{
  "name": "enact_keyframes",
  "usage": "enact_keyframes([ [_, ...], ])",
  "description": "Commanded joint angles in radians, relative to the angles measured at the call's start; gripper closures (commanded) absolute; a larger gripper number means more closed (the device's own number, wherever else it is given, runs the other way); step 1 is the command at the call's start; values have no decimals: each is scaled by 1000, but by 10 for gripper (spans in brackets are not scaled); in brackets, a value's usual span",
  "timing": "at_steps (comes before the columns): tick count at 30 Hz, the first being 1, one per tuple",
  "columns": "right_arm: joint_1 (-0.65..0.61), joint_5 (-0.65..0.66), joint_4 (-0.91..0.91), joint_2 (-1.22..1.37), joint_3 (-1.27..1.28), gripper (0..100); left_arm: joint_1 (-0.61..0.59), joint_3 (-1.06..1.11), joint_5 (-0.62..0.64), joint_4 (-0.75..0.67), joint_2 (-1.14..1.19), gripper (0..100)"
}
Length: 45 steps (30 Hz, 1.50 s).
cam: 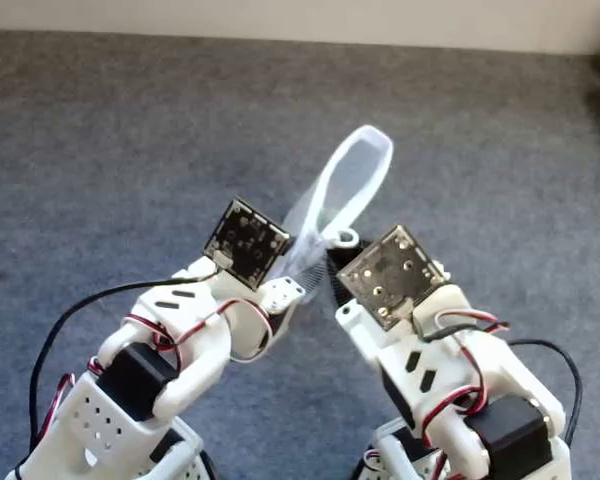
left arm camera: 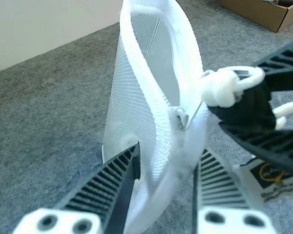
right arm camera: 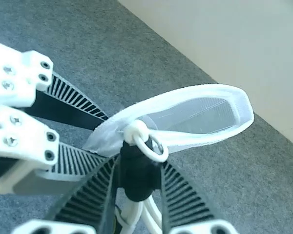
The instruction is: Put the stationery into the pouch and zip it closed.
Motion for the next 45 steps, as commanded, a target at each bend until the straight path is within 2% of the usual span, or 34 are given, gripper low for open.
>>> enact_keyframes([
  [1, -16, -9, 2, -18, -85, 993, 28, -56, 8, -6, -4, 915],
  [6, -16, -11, -38, -12, -85, 993, 33, -51, 11, -5, -4, 998],
  [12, -15, -11, -171, -10, -77, 993, 30, 7, 9, -6, -10, 995],
  [16, -12, -89, -248, -7, -73, 993, 28, 44, 8, -5, -10, 995],
  [26, -8, -100, -311, -5, -73, 993, 28, 59, -31, 0, -12, 995],
  [34, 143, -101, -358, 105, -73, 993, 28, 59, -32, 2, -12, 996],
  [40, 168, -94, -358, 150, -73, 993, 28, 59, -34, 14, -12, 996],
  [45, 240, -94, -409, 213, -73, 993, 27, 59, -34, 21, -13, 996],
])
